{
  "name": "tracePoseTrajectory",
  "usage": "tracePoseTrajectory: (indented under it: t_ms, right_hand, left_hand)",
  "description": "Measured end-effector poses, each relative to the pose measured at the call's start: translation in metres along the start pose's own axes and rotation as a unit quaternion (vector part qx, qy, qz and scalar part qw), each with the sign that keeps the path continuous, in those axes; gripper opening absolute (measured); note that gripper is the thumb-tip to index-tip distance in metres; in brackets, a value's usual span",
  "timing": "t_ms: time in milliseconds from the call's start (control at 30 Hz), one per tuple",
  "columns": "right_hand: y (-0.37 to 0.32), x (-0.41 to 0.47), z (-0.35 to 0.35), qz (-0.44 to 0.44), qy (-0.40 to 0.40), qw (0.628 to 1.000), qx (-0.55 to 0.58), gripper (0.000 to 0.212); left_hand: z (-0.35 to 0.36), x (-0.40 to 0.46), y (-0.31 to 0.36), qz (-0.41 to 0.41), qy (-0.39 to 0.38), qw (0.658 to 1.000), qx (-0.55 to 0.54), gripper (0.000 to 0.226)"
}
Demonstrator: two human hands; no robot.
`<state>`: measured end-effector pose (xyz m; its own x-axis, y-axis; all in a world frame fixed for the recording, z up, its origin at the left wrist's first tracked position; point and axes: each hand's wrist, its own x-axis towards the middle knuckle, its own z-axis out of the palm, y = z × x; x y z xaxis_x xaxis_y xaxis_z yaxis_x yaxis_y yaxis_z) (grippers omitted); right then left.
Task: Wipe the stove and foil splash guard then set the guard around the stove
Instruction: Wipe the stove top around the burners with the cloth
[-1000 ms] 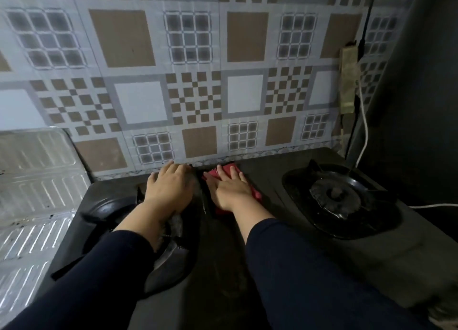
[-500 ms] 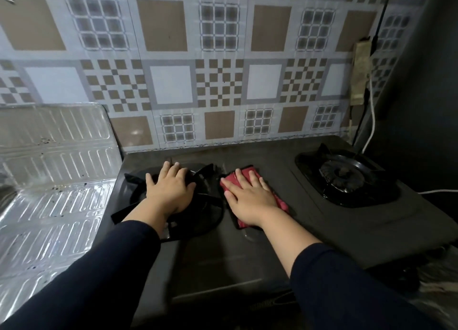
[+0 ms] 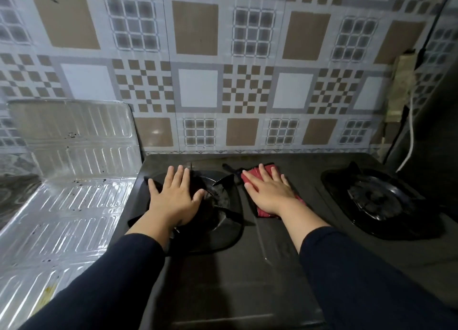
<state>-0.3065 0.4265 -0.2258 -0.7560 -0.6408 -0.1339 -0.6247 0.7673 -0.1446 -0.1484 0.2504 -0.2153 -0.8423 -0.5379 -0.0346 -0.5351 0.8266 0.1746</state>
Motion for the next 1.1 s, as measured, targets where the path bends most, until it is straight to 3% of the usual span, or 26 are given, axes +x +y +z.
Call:
tracePoseTrajectory:
  t_ms: [233, 433, 633, 833, 1100]
  right_hand:
    - [0.000, 0.076, -0.013, 0.004, -0.013, 1.000, 0.000, 0.050]
    - [-0.049, 0.112, -0.016, -0.103, -0.049, 0.993, 0.005, 0.048]
    - [-0.042, 0.126, -0.025, -0.199, -0.131, 0.971, 0.019, 0.047]
    - [-0.040, 0.137, -0.023, -0.219, -0.114, 0.969, -0.018, 0.054]
    - [-0.115, 0.168, -0.027, -0.297, -0.184, 0.936, -0.039, 0.061]
  left_hand:
    - [0.008, 0.000, 0.000, -0.027, 0.019, 0.999, 0.017, 0.086]
    - [0.008, 0.000, 0.001, -0.037, 0.030, 0.999, 0.011, 0.092]
    - [-0.002, -0.001, -0.006, -0.056, 0.068, 0.996, -0.008, 0.073]
    - [-0.004, -0.005, -0.043, -0.075, 0.052, 0.995, 0.029, 0.088]
    - [0.002, -0.004, -0.039, -0.083, 0.069, 0.994, 0.024, 0.085]
